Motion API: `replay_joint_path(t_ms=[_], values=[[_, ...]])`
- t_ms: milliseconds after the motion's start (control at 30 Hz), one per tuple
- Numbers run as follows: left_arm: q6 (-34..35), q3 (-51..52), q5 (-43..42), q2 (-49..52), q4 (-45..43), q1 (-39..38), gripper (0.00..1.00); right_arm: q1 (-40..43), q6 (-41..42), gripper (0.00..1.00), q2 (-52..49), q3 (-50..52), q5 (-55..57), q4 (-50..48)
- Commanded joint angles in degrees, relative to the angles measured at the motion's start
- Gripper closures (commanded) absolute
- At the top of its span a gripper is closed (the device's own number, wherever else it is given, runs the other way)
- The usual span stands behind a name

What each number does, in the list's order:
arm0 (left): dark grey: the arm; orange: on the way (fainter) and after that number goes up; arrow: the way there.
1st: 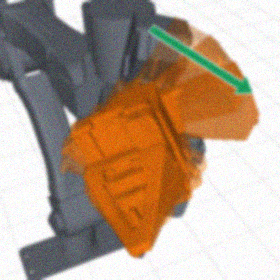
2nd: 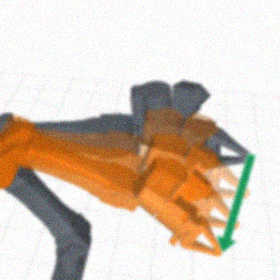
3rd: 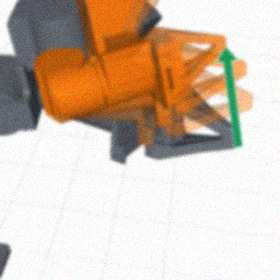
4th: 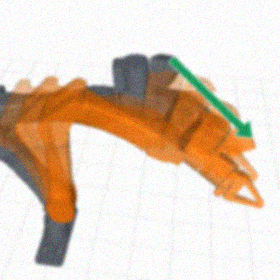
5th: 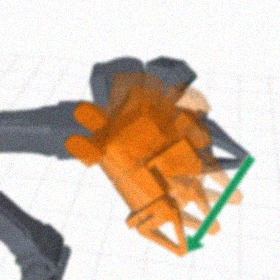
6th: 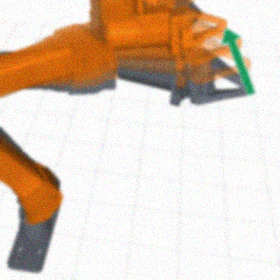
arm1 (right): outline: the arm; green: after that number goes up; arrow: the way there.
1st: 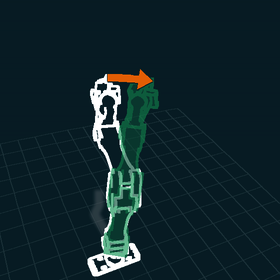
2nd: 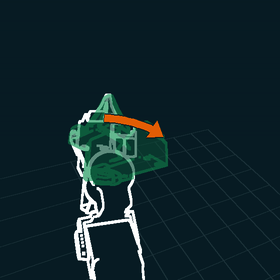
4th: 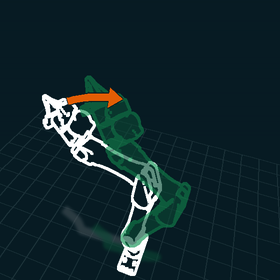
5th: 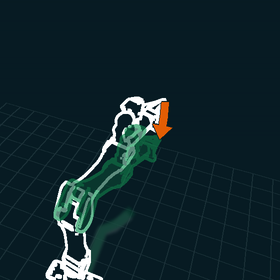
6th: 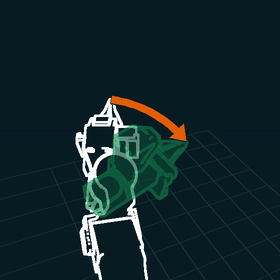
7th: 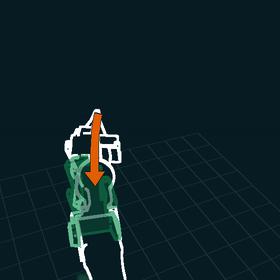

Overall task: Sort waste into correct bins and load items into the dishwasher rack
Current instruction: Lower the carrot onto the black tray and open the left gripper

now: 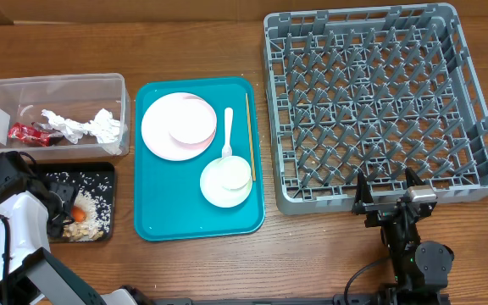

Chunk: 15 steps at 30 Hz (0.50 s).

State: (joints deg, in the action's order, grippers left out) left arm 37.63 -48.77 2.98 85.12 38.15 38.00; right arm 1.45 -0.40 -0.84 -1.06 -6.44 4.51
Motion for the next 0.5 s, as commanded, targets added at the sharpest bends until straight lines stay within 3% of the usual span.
replay_joint_path(t_ms=[0,167,400,467], values=[[-0.42,-0.42,0.07,-0.81,-0.31,0.35,0.21,-0.17,0.24,0.00,0.61,0.61,0.35,-0.31],[-2.14,-3.06,-1.97,-0.87,1.70,0.33,0.21,-0.15,0.24,0.00,0.61,0.61,0.33,-0.31],[-3.85,-12.11,-12.28,-0.92,12.76,0.26,0.18,-0.15,0.24,0.00,0.61,0.61,0.33,-0.31],[-7.61,-14.53,-17.51,-0.92,14.86,0.17,0.18,-0.15,0.24,0.00,0.61,0.61,0.33,-0.31]])
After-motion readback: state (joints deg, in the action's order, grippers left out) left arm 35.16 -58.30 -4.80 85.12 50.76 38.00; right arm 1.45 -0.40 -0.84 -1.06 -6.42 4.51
